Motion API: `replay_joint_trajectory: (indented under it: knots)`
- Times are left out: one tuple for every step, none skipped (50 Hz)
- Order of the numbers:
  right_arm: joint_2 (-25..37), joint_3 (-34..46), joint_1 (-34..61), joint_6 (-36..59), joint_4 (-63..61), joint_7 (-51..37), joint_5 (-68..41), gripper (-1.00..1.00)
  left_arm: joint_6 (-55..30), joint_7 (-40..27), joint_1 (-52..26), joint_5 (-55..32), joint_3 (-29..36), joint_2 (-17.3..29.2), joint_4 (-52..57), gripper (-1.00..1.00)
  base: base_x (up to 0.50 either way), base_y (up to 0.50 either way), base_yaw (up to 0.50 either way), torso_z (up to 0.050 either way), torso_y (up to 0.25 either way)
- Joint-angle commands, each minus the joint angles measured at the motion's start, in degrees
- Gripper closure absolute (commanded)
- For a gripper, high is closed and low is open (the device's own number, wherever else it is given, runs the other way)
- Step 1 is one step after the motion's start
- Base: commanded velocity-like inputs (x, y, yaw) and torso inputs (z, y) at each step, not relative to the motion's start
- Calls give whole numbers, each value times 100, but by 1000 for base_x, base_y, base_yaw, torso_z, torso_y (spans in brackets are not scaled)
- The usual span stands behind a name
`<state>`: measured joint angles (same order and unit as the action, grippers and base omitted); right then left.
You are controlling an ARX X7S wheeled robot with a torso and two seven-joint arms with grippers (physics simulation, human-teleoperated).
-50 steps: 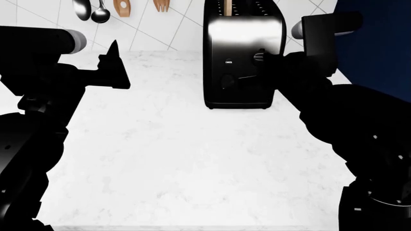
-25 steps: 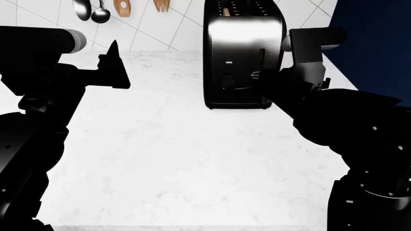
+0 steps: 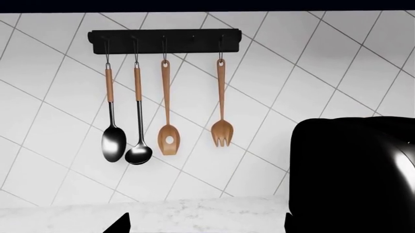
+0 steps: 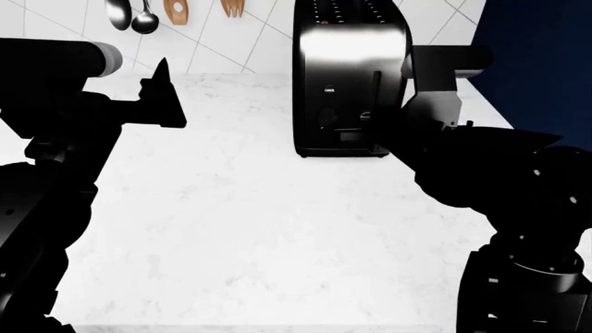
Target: Push down the lever of the toaster to turn it on.
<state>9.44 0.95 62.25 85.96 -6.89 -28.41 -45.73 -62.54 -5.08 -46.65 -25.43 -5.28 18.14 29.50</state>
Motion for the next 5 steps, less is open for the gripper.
replay_joint_trajectory:
  knots:
    - [26, 16, -184, 139, 1055, -474, 589, 100, -10, -23, 12, -35, -13, 19, 21, -100, 13, 0, 0, 0, 0]
    - [27, 14, -184, 136, 1062, -488, 577, 100, -13, -24, 16, -40, -15, 22, 28, -100, 0, 0, 3, 0, 0]
    - [27, 13, -184, 133, 1066, -501, 565, 100, -12, -26, 17, -42, -14, 23, 27, -100, 14, 0, 0, 0, 0]
    - [29, 14, -186, 129, 1066, -514, 553, 100, -6, -27, 18, -42, -11, 24, 24, -100, 0, 0, 0, -15, 0]
    - [32, 16, -189, 122, 1069, -524, 541, 100, 4, -28, 18, -39, -5, 23, 15, -100, 13, 0, 0, 0, 0]
